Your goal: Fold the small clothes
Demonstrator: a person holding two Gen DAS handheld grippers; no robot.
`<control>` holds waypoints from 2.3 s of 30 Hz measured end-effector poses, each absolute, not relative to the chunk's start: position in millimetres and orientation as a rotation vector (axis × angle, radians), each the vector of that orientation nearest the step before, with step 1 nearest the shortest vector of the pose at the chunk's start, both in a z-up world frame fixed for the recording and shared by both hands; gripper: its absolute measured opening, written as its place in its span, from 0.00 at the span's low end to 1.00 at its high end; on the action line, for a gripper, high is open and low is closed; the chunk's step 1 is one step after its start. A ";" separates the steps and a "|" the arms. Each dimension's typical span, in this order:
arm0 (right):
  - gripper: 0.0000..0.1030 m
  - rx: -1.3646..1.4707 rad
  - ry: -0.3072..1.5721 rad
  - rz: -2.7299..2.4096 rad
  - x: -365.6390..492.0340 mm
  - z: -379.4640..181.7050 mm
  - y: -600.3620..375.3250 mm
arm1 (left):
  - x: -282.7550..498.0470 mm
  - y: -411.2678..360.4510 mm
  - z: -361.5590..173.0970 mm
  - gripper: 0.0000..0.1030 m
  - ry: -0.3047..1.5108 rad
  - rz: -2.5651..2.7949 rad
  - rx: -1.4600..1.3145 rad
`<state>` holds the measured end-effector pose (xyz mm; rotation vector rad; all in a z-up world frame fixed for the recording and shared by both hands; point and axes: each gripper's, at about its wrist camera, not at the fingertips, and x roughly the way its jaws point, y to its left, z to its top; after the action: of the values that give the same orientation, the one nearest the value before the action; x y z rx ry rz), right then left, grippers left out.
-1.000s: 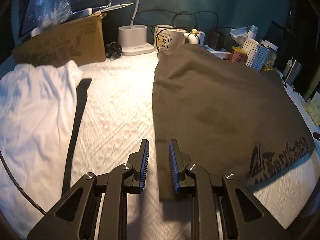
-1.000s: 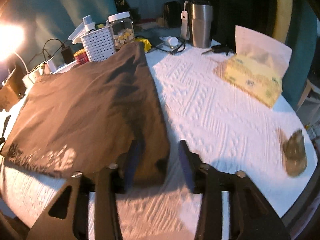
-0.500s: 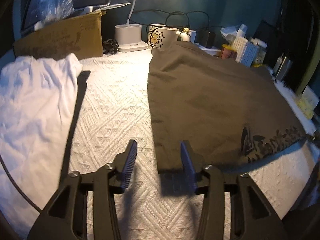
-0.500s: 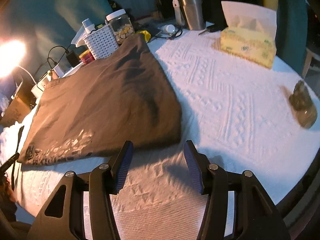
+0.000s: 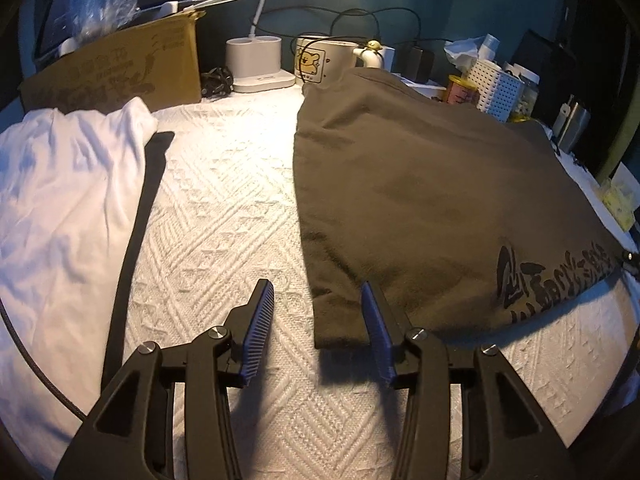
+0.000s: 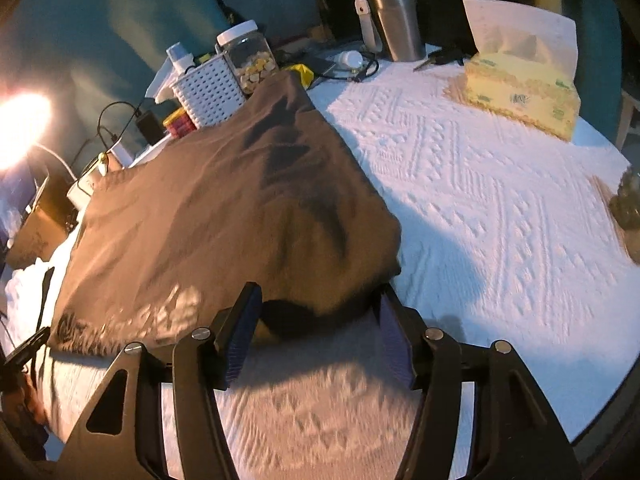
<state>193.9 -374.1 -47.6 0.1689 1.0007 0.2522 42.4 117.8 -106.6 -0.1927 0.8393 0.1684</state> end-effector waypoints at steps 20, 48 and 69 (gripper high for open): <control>0.09 0.032 0.937 0.208 195.1 -42.7 -366.5 | 35.9 95.6 -101.4 0.06 0.837 0.072 -0.199; 0.09 0.129 0.865 0.148 134.4 -34.4 -433.9 | -7.0 40.3 -94.1 0.06 0.900 -0.019 -0.118; 0.09 0.171 0.844 0.159 116.2 -41.6 -451.0 | -21.4 31.1 -91.6 0.07 1.000 0.009 -0.050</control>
<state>116.2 -451.0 -41.6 0.1712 0.8440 0.1594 -21.4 31.1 -91.6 -0.0499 1.0003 0.0091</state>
